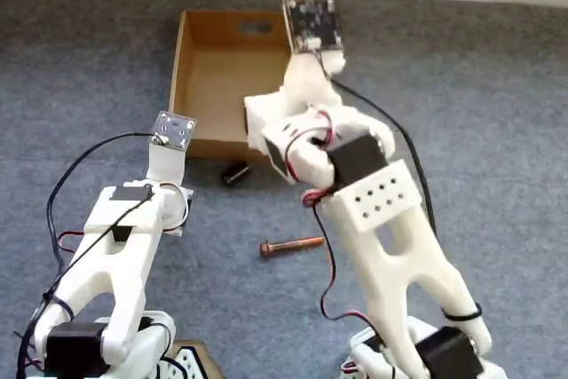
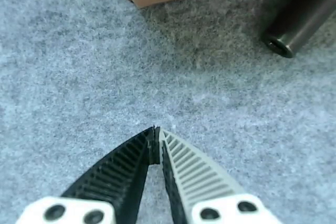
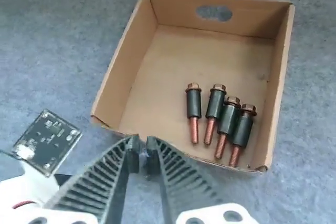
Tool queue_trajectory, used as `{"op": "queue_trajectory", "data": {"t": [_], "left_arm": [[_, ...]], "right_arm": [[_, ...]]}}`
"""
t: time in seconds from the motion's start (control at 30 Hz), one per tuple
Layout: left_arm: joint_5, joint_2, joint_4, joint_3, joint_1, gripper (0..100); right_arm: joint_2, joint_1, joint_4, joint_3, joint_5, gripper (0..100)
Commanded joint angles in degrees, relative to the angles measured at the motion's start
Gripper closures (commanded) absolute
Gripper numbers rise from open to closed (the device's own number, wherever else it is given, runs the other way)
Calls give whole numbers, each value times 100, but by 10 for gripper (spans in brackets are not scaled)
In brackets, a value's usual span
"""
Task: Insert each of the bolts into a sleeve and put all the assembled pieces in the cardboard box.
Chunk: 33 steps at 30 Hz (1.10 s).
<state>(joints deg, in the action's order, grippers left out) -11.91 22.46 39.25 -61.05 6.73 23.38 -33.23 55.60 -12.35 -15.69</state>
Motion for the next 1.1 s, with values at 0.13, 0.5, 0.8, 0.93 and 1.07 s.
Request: {"op": "queue_trajectory", "data": {"t": [0.13,0.5,0.8,0.93,1.07], "left_arm": [[-26,13,-79,13,4,973],[-26,13,-79,13,4,973],[563,13,-325,31,426,973],[1011,13,-484,22,787,973],[1011,13,-484,22,822,973]], "right_arm": [[400,-259,-998,-1367,-35,964],[391,-1051,-1024,-2457,1125,863],[338,-1112,-1059,-2519,1090,788],[-321,-1156,-1411,-2501,1090,788],[-1367,-1191,-1552,-2158,1090,787]]}}
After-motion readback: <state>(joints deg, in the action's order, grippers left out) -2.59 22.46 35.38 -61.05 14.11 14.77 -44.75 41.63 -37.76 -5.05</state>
